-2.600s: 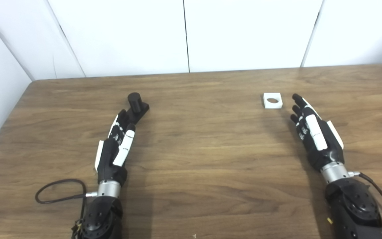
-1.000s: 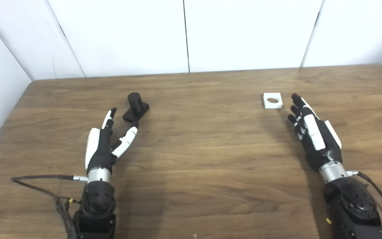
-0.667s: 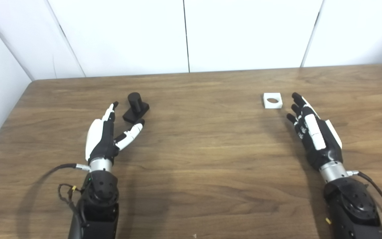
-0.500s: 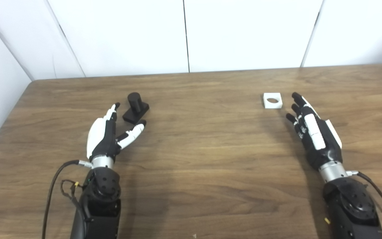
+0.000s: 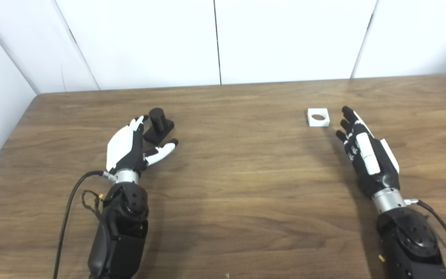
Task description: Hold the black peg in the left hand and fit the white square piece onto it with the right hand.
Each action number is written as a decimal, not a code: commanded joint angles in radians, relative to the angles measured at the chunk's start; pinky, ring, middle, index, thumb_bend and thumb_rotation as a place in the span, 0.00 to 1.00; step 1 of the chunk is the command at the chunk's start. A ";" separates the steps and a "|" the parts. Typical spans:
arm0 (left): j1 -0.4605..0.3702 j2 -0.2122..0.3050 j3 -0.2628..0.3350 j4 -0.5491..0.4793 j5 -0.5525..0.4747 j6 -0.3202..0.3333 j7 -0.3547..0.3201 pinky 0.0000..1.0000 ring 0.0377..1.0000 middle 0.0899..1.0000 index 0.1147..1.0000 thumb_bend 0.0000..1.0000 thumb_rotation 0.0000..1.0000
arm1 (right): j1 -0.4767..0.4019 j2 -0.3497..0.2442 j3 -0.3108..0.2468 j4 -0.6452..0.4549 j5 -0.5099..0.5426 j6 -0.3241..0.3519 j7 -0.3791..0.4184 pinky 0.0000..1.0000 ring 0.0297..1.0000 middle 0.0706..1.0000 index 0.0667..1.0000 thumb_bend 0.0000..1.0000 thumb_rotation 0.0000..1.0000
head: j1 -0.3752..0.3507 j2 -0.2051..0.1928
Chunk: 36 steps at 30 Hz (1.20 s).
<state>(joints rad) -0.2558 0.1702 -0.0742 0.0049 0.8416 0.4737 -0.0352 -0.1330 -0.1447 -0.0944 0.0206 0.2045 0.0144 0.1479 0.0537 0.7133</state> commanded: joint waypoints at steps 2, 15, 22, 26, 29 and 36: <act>-0.056 0.033 -0.018 0.010 0.045 -0.007 0.049 1.00 1.00 0.99 0.89 0.69 0.51 | 0.022 0.021 0.009 0.027 -0.004 -0.040 0.001 0.94 0.99 1.00 0.93 0.61 0.82 | 0.001 0.001; -0.077 0.059 -0.049 0.063 0.052 -0.008 0.068 1.00 1.00 0.99 0.85 0.69 0.49 | 0.026 0.017 0.005 0.023 -0.018 -0.036 -0.003 0.86 0.95 0.97 0.92 0.60 0.82 | 0.002 -0.001; -0.085 0.080 -0.079 0.084 0.071 -0.012 0.080 1.00 1.00 0.98 0.83 0.68 0.48 | 0.032 0.008 0.003 0.021 -0.008 -0.025 0.010 0.84 0.95 0.97 0.93 0.58 0.83 | 0.002 0.001; -0.093 0.084 -0.084 0.098 0.069 -0.009 0.085 1.00 1.00 0.99 0.82 0.68 0.48 | 0.037 0.005 0.005 0.023 -0.006 -0.031 0.015 0.86 0.95 0.97 0.93 0.57 0.83 | 0.003 -0.001; -0.102 0.084 -0.085 0.110 0.075 -0.006 0.087 1.00 1.00 0.98 0.82 0.68 0.50 | 0.039 0.004 0.004 0.027 -0.006 -0.037 0.019 0.86 0.96 0.97 0.93 0.56 0.83 | 0.004 -0.002; -0.129 0.090 -0.096 0.149 0.091 -0.006 0.091 1.00 1.00 0.97 0.81 0.67 0.50 | 0.040 0.003 0.002 0.020 -0.006 -0.029 0.017 0.86 0.95 0.96 0.92 0.57 0.83 | 0.005 -0.003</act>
<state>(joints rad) -0.3257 0.2349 -0.1704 0.1607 0.9010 0.4693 0.0287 -0.1271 -0.1502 -0.0947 0.0166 0.1883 0.0119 0.1563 0.0583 0.7087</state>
